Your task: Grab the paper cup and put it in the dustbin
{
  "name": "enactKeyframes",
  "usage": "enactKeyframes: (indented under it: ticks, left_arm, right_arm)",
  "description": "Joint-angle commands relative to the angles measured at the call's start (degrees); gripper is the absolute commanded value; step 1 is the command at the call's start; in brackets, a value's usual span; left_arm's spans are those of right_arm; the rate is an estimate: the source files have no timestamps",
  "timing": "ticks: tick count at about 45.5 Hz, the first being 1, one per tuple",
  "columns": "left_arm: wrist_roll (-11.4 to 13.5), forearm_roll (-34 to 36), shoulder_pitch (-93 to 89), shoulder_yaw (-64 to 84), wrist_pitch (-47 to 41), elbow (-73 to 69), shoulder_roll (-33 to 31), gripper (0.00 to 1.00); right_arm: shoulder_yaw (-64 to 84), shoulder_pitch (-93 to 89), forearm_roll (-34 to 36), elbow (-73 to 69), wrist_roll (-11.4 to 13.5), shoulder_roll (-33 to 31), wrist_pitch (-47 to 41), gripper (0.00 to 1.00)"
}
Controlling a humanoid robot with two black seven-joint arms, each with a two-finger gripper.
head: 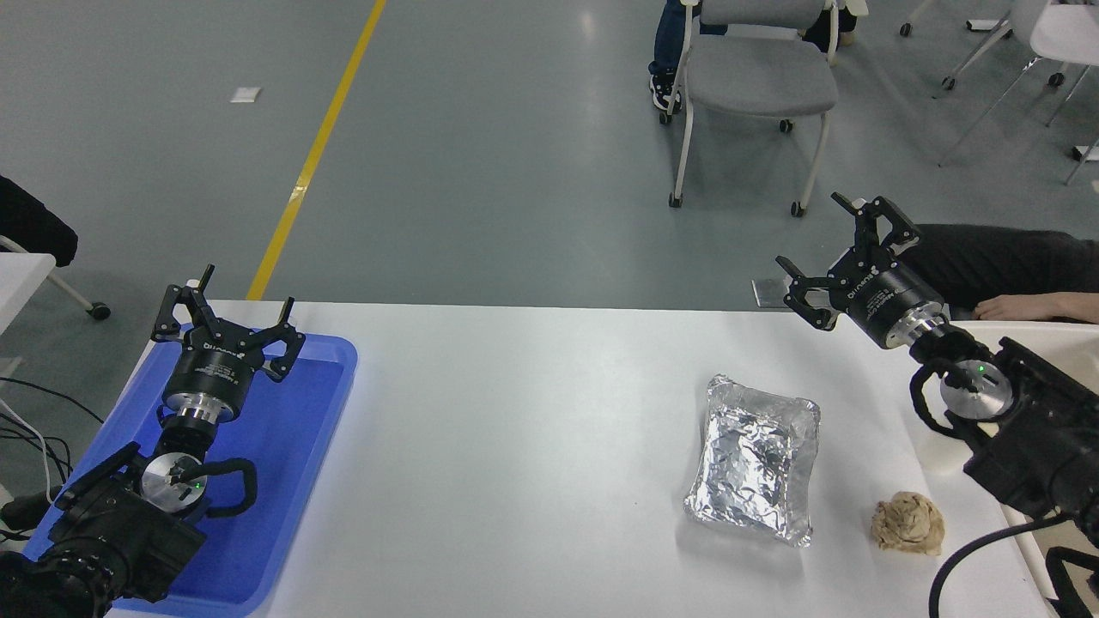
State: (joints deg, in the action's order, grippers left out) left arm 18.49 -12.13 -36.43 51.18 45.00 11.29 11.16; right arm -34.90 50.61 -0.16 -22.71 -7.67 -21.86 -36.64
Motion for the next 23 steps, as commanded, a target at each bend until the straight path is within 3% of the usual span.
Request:
enactKeyframes:
  ticks: [1,9,23]
  left_arm:
    - [0.1,0.0,0.0,0.0,0.0,-0.1,0.0,1.00]
    - [0.0,0.0,0.0,0.0,0.0,0.1,0.0,1.00]
    - [0.1,0.0,0.0,0.0,0.0,-0.1,0.0,1.00]
  right_arm:
    - [14.9,10.2,-0.9,-4.5,0.1,-7.6,0.0,1.00]
    - [26.3,18.4,-4.1,-8.5,0.1,-10.9,0.0,1.00]
    - [47.4,32.7,-16.3,-14.1,0.0,-9.6,-0.2,1.00]
